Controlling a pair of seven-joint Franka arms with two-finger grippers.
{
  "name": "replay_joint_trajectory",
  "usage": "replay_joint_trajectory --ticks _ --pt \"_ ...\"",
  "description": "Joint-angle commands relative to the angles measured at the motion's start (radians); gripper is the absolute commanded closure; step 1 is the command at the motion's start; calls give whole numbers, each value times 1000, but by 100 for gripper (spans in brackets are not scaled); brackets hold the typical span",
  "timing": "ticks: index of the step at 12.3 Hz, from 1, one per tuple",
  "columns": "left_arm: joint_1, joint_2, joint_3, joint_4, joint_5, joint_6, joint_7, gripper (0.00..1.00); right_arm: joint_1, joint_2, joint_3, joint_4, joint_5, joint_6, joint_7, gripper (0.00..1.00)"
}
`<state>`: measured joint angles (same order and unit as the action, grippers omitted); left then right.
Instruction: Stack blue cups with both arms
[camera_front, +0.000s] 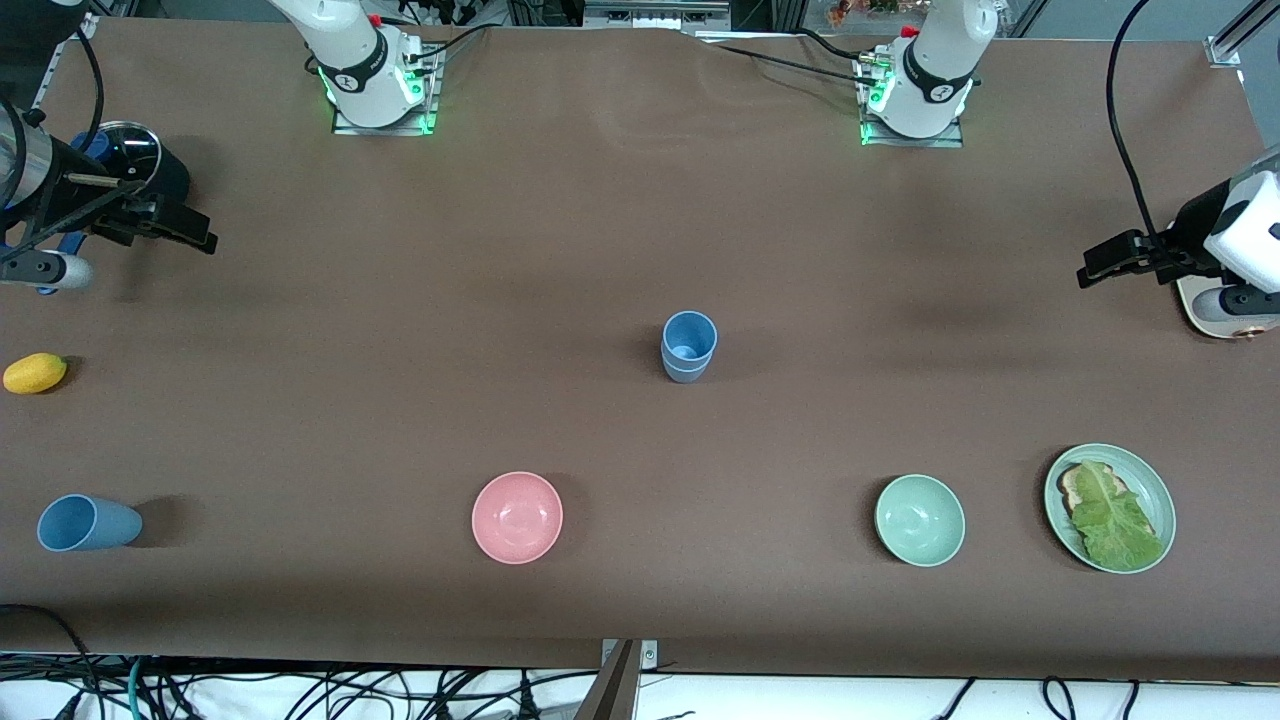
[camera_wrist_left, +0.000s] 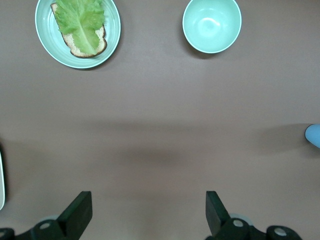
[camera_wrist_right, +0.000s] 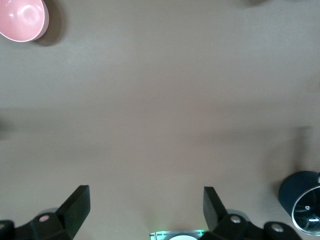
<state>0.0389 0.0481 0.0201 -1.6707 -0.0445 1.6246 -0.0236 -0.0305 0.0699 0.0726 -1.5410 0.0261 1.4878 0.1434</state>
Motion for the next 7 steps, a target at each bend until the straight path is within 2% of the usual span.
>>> replay_joint_trajectory --ticks 1,7 --pt "-1 -5 -3 -6 6 9 19 0 -12 4 10 24 -12 -14 -25 0" --pt "1 -5 -3 -6 6 9 19 0 -14 4 10 24 -14 -14 -31 0"
